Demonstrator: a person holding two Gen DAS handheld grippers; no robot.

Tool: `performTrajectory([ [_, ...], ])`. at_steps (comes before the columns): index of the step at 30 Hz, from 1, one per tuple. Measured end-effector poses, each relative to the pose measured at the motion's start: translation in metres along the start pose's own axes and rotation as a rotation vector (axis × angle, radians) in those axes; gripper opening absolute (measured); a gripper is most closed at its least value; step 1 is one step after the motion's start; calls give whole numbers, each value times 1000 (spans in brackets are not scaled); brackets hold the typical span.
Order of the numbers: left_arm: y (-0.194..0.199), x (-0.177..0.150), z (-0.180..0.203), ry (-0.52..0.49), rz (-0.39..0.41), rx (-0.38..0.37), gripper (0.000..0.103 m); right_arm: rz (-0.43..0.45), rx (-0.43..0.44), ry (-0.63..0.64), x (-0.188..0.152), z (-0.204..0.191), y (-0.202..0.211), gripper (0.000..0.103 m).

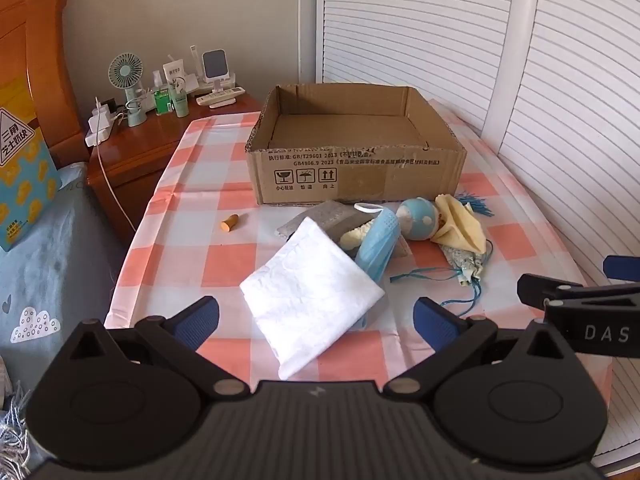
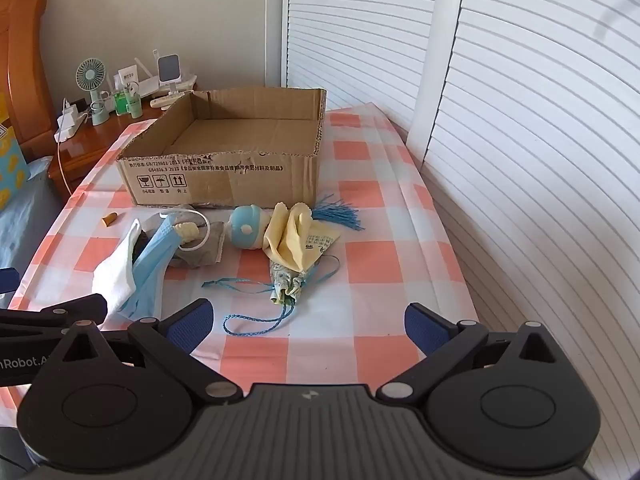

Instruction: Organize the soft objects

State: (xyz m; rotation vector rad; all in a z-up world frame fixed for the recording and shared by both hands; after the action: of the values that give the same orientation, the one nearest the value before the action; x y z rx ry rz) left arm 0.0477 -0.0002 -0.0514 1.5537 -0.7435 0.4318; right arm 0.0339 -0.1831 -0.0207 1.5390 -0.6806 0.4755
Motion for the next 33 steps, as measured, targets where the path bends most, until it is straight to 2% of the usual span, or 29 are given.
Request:
performTrajectory([
  [8,-6,3,-3,0,-21,-1,102,1,-2,2,0,1,1,103],
  [10,4,5,0,3,10,-8,102,2,-2,3,1,1,1,103],
  [33,5,4,1,2,11,-6,102,5,-3,3,2,2,3,103],
])
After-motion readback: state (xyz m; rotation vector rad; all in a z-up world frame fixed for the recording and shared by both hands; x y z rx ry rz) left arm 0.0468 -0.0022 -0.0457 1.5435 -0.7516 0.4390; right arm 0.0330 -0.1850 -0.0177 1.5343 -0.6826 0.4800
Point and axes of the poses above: each gripper's, at about its wrist camera, not at the fingertips, and y roughly against the way its jaws point, z to its right, x to its top, the point moved 7 cm from there along -y, roughly the way its jaws point, and after that the axes turned 12 degrees about -y, right-handed, at the moved point
